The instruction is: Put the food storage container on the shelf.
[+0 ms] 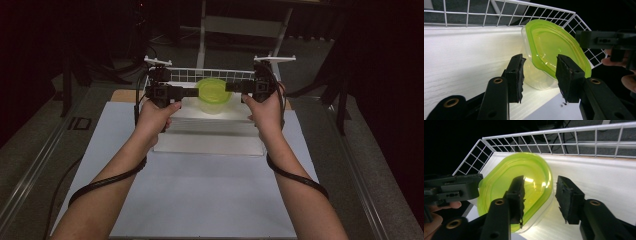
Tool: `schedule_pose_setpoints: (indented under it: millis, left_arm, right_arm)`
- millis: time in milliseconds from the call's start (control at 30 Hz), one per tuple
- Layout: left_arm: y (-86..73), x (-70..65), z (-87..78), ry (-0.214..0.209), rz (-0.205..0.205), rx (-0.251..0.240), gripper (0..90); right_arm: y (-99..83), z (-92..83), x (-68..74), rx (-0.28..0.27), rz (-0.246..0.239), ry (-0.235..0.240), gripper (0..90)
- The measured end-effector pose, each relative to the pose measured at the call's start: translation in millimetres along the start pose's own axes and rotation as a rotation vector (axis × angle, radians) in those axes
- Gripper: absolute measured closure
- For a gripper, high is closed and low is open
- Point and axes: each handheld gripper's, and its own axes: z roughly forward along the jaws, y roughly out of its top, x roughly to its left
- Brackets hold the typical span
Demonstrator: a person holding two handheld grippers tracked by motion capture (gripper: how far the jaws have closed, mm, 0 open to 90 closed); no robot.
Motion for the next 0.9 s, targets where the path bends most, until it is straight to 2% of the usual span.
schedule_pose_setpoints:
  millis: [33, 67, 100, 133, 200, 233, 267, 300, 367, 400, 433, 500, 600, 633, 667, 700, 733, 767, 833, 867, 900]
  left_arm:
    - [-0.3, -0.5, -0.3, -0.003, 0.000, -0.001, 58.1]
    - [-2.2, -2.1, -1.9, 0.000, 0.006, -0.008, 57.3]
    - [-2.2, -2.1, -1.9, 0.000, 0.006, -0.008, 54.1]
    - [-3.6, -3.0, -2.8, 0.007, 0.019, -0.010, 50.5]
    - [-10.3, -5.3, -8.9, 0.026, 0.075, -0.069, 40.9]
    - [-10.3, -5.3, -8.9, 0.026, 0.075, -0.069, 35.3]
    - [-12.3, -5.8, -11.5, 0.033, 0.095, -0.092, 35.3]
    - [-15.7, -6.5, -15.9, 0.032, 0.126, -0.101, 31.3]
    - [-21.2, -7.4, -21.4, 0.009, 0.146, -0.107, 22.3]
    - [-25.9, -7.5, -25.6, -0.020, 0.163, -0.114, 22.1]
    - [-31.2, -8.1, -28.9, -0.050, 0.175, -0.129, 22.1]
    - [-41.7, -11.5, -33.5, -0.047, 0.211, -0.152, 20.3]
    - [-63.1, -17.3, -38.1, -0.090, 0.255, -0.197, 15.1]
    - [-63.1, -17.3, -38.1, -0.090, 0.255, -0.197, 11.1]
    - [-69.4, -19.0, -38.9, -0.095, 0.265, -0.220, 11.1]
    - [-85.0, -23.2, -39.4, -0.115, 0.292, -0.231, 5.6]
    - [-93.3, -24.7, -39.3, -0.134, 0.298, -0.243, 3.3]
    - [-101.3, -26.5, -39.1, -0.145, 0.306, -0.234, 2.7]
    - [-118.9, -30.1, -37.4, -0.139, 0.304, -0.246, 2.4]
    - [-126.9, -31.9, -36.0, -0.141, 0.309, -0.228, 2.4]
    - [-126.9, -31.9, -36.0, -0.141, 0.309, -0.228, 2.4]
  right_arm:
    - [0.0, 0.0, 0.0, 0.000, 0.000, 0.000, 57.3]
    - [-0.3, -5.1, -0.1, -0.022, -0.009, -0.008, 56.3]
    - [-0.8, -7.3, -0.3, -0.033, -0.010, -0.007, 56.1]
    - [-2.0, -10.4, -0.2, -0.043, -0.010, -0.003, 55.7]
    - [-5.9, -15.6, 1.0, -0.053, -0.029, 0.000, 54.9]
    - [-5.9, -15.6, 1.0, -0.053, -0.029, 0.000, 54.9]
    - [-9.5, -18.3, 1.9, -0.053, -0.040, 0.008, 55.1]
    - [-16.2, -21.7, 3.9, -0.057, -0.060, 0.015, 55.9]
    - [-22.9, -24.9, 6.1, -0.063, -0.067, 0.029, 59.7]
    - [-27.0, -27.0, 7.3, -0.066, -0.075, 0.036, 61.7]
    - [-31.5, -28.9, 8.6, -0.076, -0.083, 0.042, 68.5]
    - [-40.3, -31.5, 11.3, -0.075, -0.100, 0.046, 75.9]
    - [-53.8, -30.5, 14.6, -0.065, -0.108, 0.058, 88.1]
    - [-59.3, -27.3, 15.9, -0.056, -0.114, 0.061, 89.7]
    - [-59.3, -27.3, 15.9, -0.056, -0.114, 0.061, 89.7]
    - [-65.5, -21.6, 16.5, -0.040, -0.108, 0.071, 89.8]
    - [-68.2, -17.7, 16.7, -0.032, -0.101, 0.078, 89.8]
    - [-70.6, -13.7, 16.4, -0.026, -0.097, 0.084, 89.8]
    - [-74.0, -6.5, 17.0, -0.023, -0.088, 0.087, 89.8]
    - [-74.9, -2.9, 17.3, -0.017, -0.083, 0.092, 89.8]
    - [-74.9, -2.9, 17.3, -0.017, -0.083, 0.092, 89.8]
